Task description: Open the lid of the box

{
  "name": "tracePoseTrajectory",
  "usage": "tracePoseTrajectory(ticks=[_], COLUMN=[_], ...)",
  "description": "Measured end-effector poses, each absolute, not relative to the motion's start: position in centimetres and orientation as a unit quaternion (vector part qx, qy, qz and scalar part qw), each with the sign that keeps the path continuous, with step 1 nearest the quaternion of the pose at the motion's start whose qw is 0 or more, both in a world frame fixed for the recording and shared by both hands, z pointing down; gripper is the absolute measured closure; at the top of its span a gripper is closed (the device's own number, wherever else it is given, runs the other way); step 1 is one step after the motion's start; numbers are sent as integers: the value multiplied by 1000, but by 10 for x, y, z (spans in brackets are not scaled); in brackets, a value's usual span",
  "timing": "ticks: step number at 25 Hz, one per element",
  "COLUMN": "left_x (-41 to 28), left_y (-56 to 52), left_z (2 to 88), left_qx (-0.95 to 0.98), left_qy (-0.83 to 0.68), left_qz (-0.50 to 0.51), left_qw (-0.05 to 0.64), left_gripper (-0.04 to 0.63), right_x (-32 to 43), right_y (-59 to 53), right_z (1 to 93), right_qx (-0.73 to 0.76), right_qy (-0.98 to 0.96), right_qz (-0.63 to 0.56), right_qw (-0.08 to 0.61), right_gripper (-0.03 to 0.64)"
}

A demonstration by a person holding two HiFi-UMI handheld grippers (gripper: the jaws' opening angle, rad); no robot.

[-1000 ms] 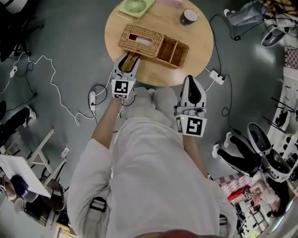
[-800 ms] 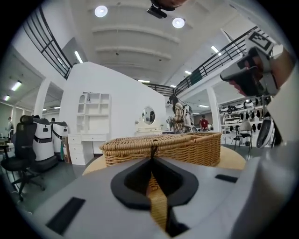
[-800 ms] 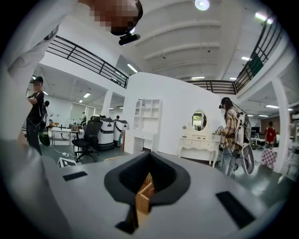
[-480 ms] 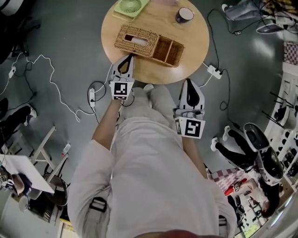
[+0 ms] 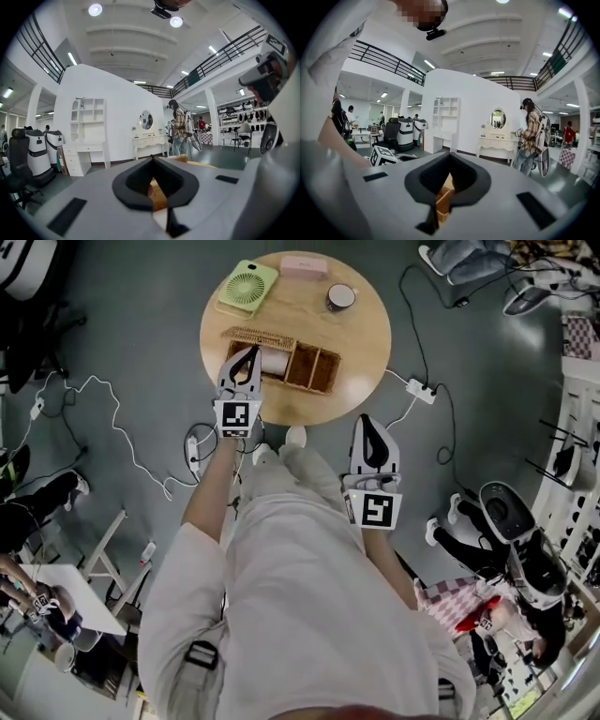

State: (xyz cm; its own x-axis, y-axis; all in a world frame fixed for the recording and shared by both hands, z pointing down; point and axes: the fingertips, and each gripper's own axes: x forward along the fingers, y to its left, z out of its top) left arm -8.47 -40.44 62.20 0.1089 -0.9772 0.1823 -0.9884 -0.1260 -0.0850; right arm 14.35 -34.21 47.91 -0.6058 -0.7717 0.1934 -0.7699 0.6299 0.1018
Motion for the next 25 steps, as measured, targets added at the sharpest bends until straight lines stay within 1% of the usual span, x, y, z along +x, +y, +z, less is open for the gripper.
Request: tracePoseTrajectory(ticks=[9, 14, 15, 16, 17, 18, 20, 22, 24, 25], left_x=[-91, -98, -100, -101, -100, -97, -93, -93, -92, -91], left_y=[-510, -532, -534, -534, -533, -531, -524, -515, -502, -494], left_z=[620, 640, 641, 640, 637, 633, 622, 608, 588, 577], left_qx=[754, 753, 754, 755, 756, 759, 765, 771, 777, 780], left_qy=[-649, -650, -651, -651, -650, -647, -640, -634, -628, -624], left_qz=[105, 95, 82, 69, 58, 51, 43, 36, 32, 31], left_qw=[4, 29, 33, 37, 42, 48, 53, 50, 42, 37], left_gripper=[588, 575, 549, 504, 480, 433, 371, 289, 246, 238], right_x=[189, 203, 203, 203, 203, 202, 197, 189, 179, 173], right_y=[-364, -356, -355, -355, -354, -353, -351, -350, -348, -346], right_z=[464, 465, 465, 464, 463, 462, 459, 456, 448, 443], right_qx=[479, 501, 503, 505, 505, 505, 503, 498, 493, 491], right_qy=[-869, -856, -855, -854, -853, -853, -855, -859, -863, -865], right_qz=[-9, -8, -8, -7, -7, -6, -7, -9, -11, -10], right_qw=[120, 129, 128, 128, 128, 127, 125, 119, 110, 105], right_gripper=[632, 632, 632, 632, 631, 632, 632, 632, 632, 632])
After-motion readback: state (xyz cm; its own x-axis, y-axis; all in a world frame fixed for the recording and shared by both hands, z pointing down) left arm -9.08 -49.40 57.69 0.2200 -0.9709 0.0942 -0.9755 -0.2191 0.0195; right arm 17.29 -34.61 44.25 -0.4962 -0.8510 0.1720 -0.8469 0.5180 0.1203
